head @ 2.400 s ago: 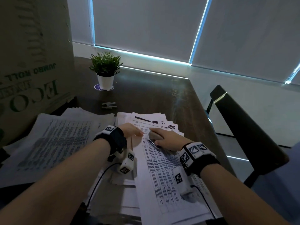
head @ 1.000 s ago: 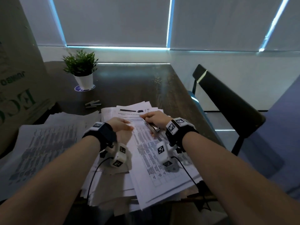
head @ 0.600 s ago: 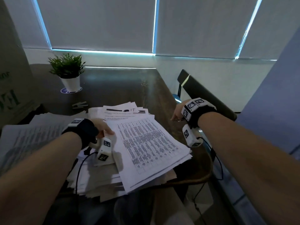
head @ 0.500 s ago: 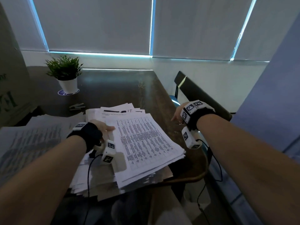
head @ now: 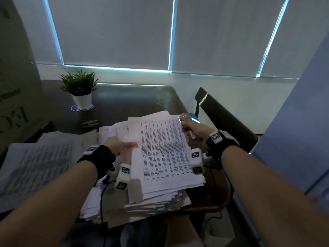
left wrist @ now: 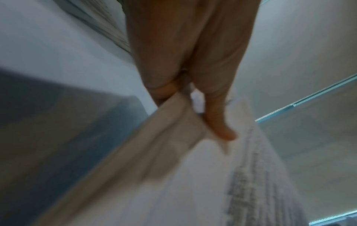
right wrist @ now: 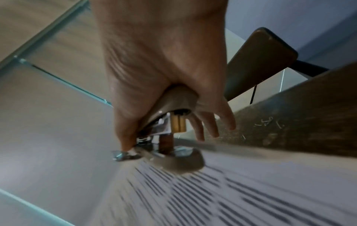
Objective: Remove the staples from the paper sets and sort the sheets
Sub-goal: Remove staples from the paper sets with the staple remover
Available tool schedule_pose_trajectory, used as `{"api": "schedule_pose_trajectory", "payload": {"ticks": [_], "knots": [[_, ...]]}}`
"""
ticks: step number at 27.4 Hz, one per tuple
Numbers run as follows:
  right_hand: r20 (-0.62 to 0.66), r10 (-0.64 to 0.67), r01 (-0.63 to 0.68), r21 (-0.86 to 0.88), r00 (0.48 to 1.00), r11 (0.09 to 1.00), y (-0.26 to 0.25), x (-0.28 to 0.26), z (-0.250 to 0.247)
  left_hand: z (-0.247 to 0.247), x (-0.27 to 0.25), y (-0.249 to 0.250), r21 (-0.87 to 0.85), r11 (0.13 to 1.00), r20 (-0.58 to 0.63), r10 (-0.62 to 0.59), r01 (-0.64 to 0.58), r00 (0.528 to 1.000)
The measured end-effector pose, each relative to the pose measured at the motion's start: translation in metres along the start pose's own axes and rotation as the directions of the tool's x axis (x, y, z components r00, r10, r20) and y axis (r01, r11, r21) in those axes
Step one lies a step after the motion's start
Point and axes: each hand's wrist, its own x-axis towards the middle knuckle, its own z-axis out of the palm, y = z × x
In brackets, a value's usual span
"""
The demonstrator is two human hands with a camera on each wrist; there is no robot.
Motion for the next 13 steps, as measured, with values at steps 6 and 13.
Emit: {"api": "schedule_pose_trajectory", "payload": {"ticks": [6,13], "knots": [[0.134,-0.074,0.020,0.366,0.988,0.930,0.002,0.008,0.032,0.001,0.002,0.019,-0.314,0.933,-0.034,0.172,-0.174,0.984],[0.081,-0.265,0.148,0.660,0.961,0.736,-0.026,0.013,0.049,0.000,0.012,0.022,-0.247,0.946,-0.092,0.194,-0.212,0.977]]}}
